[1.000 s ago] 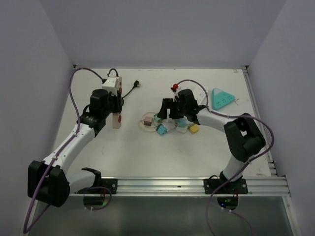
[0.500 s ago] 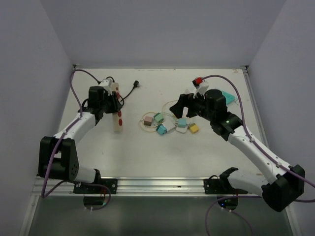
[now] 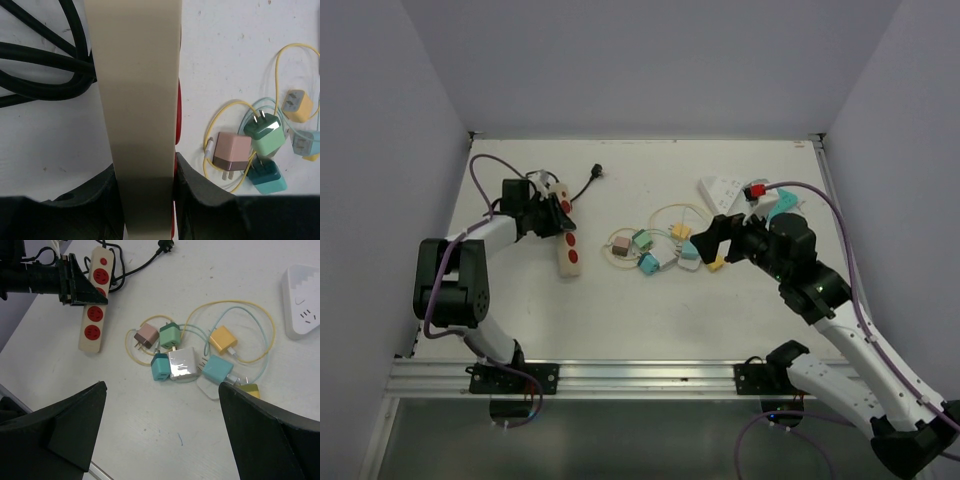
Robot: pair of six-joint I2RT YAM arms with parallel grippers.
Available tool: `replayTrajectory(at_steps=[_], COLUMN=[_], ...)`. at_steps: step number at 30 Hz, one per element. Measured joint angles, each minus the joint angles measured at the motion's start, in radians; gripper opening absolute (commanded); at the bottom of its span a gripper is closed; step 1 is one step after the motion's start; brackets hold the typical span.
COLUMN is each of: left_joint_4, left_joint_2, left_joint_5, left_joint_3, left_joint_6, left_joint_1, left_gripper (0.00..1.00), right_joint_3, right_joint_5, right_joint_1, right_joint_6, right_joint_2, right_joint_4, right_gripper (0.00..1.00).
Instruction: Pull the plug off the socket
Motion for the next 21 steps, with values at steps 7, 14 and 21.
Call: replayTrajectory(at_steps=[7,14,21], left_joint_4=[-0.029,-0.078,-0.166], left_joint_2=[0.021,0.023,-0.03], left_joint_5=[-0.016,-0.076,-0.184], left_joint_3=[0.035,0.062,0.071], left_joint_6=[-0.008,-0.01,-0.001], left_joint_1=[0.008,0.01,0.01], left_gripper=[0.72,0.85,0.89], right_joint_3=[0.0,0.002,0.048], right_joint_5=[0.032,0.069,0.171], right_joint_1=[0.0,0.0,0.0], right_joint_6=[-0.012,-0.023,-0.044], right_joint_2=[-0.028,-0.066,-0.095], right_joint_4=[-0.048,-0.086,-0.183], right_gripper=[0.99,0.99,0.99])
